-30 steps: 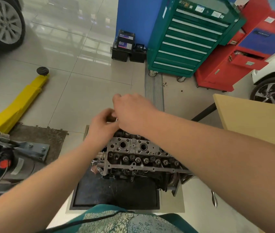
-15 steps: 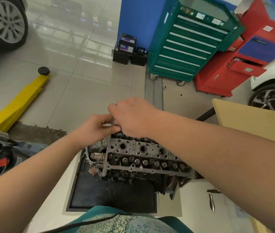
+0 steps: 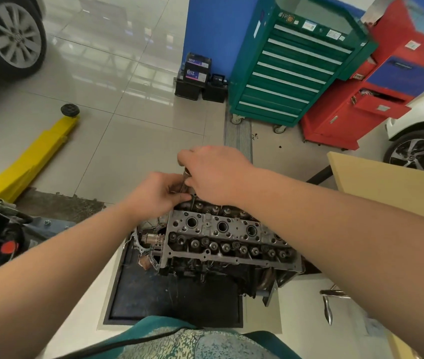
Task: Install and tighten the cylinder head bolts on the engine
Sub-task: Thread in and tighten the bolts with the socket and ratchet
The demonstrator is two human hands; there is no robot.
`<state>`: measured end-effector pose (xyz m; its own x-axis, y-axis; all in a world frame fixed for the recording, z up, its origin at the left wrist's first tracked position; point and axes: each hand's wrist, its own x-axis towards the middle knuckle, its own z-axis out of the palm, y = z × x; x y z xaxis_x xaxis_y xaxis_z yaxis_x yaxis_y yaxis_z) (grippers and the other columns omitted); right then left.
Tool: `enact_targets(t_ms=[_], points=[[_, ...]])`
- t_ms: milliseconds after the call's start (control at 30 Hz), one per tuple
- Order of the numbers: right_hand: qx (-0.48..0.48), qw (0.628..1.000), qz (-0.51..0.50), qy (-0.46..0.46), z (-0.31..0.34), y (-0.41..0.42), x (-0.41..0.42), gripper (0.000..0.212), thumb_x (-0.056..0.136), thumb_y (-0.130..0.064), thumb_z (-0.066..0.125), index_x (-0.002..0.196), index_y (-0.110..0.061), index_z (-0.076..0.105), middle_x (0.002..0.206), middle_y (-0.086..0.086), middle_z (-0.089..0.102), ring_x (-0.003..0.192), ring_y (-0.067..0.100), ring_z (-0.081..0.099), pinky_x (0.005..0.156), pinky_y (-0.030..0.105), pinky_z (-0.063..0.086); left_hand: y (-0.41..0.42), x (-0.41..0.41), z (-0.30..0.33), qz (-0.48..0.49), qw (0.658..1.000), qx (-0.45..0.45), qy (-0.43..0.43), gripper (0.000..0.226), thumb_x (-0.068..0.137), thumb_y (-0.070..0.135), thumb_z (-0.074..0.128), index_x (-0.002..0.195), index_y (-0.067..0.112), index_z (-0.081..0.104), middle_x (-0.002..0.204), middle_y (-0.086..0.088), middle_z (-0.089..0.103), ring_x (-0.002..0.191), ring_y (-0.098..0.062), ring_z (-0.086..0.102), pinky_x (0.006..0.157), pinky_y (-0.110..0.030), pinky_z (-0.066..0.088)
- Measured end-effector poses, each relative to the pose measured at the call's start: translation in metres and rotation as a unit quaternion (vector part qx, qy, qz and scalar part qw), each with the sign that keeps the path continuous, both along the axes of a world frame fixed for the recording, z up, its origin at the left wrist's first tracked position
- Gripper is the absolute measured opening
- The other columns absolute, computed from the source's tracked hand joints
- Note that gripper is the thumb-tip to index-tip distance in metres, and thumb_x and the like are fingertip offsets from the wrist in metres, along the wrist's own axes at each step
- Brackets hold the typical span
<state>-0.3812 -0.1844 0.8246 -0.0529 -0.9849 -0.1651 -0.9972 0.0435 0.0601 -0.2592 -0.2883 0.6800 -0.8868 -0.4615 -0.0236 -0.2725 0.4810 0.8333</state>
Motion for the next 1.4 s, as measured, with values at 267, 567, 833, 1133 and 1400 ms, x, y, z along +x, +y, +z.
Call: enact_targets(t_ms=[267, 567, 833, 1133, 1400], points=[[-0.029, 0.999, -0.034, -0.021, -0.003, -0.002, 0.014, 0.016, 0.098, -0.022, 0.060, 0.102, -0.016, 0.047, 0.080, -0.001, 0.044, 0.074, 0.026, 0.045, 0.052, 0.033, 0.026, 0.013, 0.015, -0.021, 0.076, 0.985, 0.156, -0.005, 0.059, 0.084, 0.026, 0.087, 0.132, 0.042, 0.057, 0.129, 0.014, 0.068, 0.120, -0.002, 0.064, 0.106, -0.039, 0.054], [-0.182, 0.971, -0.101, -0.117, -0.003, 0.024, 0.002, 0.020, 0.105, -0.022, 0.053, 0.122, -0.017, 0.062, 0.107, 0.003, 0.069, 0.094, 0.028, 0.064, 0.076, 0.043, 0.055, 0.088, 0.064, -0.089, 0.250, 0.913, 0.304, -0.106, 0.028, 0.096, 0.046, 0.070, 0.122, 0.050, 0.061, 0.118, 0.015, 0.074, 0.105, -0.008, 0.073, 0.094, -0.038, 0.061], [-0.272, 0.927, -0.114, -0.233, 0.004, 0.080, -0.003, 0.023, 0.100, -0.012, 0.062, 0.122, -0.018, 0.067, 0.114, -0.001, 0.068, 0.095, 0.019, 0.067, 0.085, 0.040, 0.058, 0.099, 0.062, -0.090, 0.292, 0.901, 0.310, -0.080, 0.017, 0.095, 0.048, 0.072, 0.111, 0.048, 0.066, 0.096, 0.027, 0.076, 0.095, 0.002, 0.073, 0.081, -0.019, 0.056], [-0.229, 0.928, -0.083, -0.282, -0.017, 0.118, 0.009, 0.026, 0.102, -0.011, 0.059, 0.125, -0.020, 0.066, 0.119, -0.001, 0.066, 0.103, 0.017, 0.065, 0.090, 0.041, 0.057, 0.161, 0.088, -0.083, 0.316, 0.910, 0.250, -0.100, 0.059, 0.100, 0.034, 0.068, 0.153, 0.043, 0.044, 0.139, 0.025, 0.058, 0.127, -0.006, 0.058, 0.113, -0.038, 0.044], [-0.246, 0.924, -0.043, -0.291, -0.021, 0.114, 0.023, 0.024, 0.101, -0.009, 0.060, 0.121, -0.019, 0.067, 0.116, -0.002, 0.065, 0.101, 0.018, 0.064, 0.087, 0.042, 0.057, 0.165, 0.072, -0.078, 0.378, 0.904, 0.185, -0.074, 0.041, 0.103, 0.056, 0.052, 0.143, 0.050, 0.056, 0.116, 0.029, 0.066, 0.111, -0.001, 0.064, 0.078, -0.013, 0.043]])
